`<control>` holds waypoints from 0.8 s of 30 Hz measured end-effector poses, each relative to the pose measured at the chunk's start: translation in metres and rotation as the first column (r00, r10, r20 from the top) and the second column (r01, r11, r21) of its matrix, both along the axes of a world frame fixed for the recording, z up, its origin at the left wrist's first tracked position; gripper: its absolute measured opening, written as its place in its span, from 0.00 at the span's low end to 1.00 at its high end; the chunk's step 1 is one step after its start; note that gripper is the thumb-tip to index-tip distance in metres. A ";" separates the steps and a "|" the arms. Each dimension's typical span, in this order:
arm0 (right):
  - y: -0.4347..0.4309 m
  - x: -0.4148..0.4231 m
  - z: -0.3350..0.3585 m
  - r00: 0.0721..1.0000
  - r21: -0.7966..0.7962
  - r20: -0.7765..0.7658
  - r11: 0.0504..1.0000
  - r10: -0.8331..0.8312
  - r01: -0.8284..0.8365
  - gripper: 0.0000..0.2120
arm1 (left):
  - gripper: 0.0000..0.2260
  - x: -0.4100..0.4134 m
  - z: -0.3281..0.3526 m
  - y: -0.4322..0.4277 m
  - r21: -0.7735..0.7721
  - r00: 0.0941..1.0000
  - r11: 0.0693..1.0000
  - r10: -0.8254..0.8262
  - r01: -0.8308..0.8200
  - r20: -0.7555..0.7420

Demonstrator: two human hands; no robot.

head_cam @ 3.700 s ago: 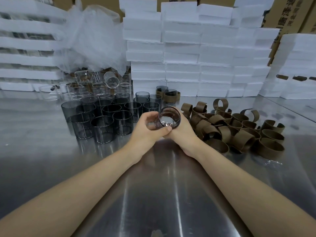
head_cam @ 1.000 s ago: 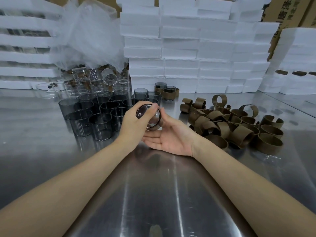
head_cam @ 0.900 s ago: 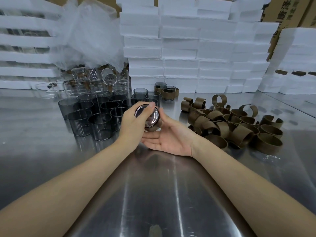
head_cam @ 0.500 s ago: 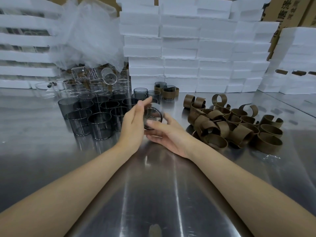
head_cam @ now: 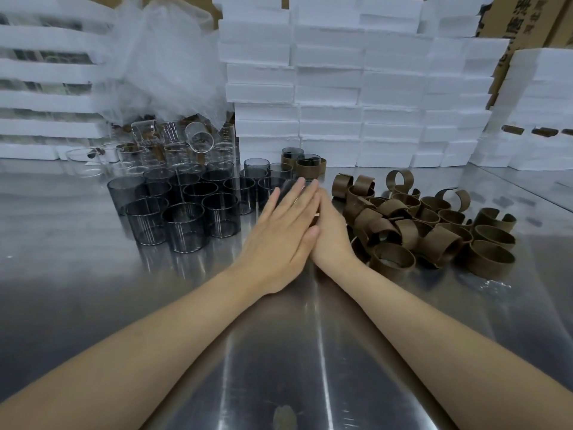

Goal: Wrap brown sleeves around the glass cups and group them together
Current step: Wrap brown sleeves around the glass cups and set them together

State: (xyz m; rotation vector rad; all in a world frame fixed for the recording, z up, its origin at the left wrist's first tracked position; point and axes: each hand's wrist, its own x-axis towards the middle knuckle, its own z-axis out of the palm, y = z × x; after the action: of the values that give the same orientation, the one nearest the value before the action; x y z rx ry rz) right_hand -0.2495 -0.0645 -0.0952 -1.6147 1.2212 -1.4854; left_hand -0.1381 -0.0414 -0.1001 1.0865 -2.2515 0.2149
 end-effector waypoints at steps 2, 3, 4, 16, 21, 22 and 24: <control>0.002 0.003 -0.002 0.998 -0.032 -0.037 0.999 0.042 -0.043 0.06 | 0.26 0.000 0.001 0.000 -0.004 0.997 0.997 0.078 -0.078 -0.003; 0.003 0.005 -0.002 0.993 -0.067 -0.116 0.997 0.037 -0.045 0.06 | 0.27 0.000 0.002 0.001 0.010 0.992 0.992 0.126 -0.126 -0.029; 0.004 0.005 -0.003 0.981 -0.112 -0.192 0.992 0.029 -0.051 0.05 | 0.28 0.000 0.002 0.001 0.029 0.983 0.985 0.171 -0.169 -0.063; 0.011 0.005 -0.007 0.868 -0.144 -0.460 0.949 0.185 -0.279 0.24 | 0.23 0.012 0.005 -0.001 0.344 0.569 0.939 0.287 -0.007 -0.771; 0.013 0.002 -0.006 0.893 -0.113 -0.369 0.941 0.258 -0.318 0.24 | 0.26 0.018 0.016 -0.010 0.495 0.226 0.745 0.441 0.448 -0.869; 0.013 0.002 -0.005 0.904 -0.102 -0.336 0.943 0.266 -0.315 0.23 | 0.28 0.020 0.017 -0.011 0.497 0.200 0.684 0.469 0.534 -0.860; 0.013 0.001 -0.004 0.919 -0.101 -0.263 0.939 0.295 -0.330 0.24 | 0.32 0.022 0.016 -0.013 0.482 0.156 0.579 0.521 0.657 -0.839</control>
State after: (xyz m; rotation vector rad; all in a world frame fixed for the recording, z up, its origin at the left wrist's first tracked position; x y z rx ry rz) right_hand -0.2485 -0.0516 -0.0991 -2.0318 0.9376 -1.2197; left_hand -0.1166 -0.0541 -0.0845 0.9370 -0.8917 -1.4684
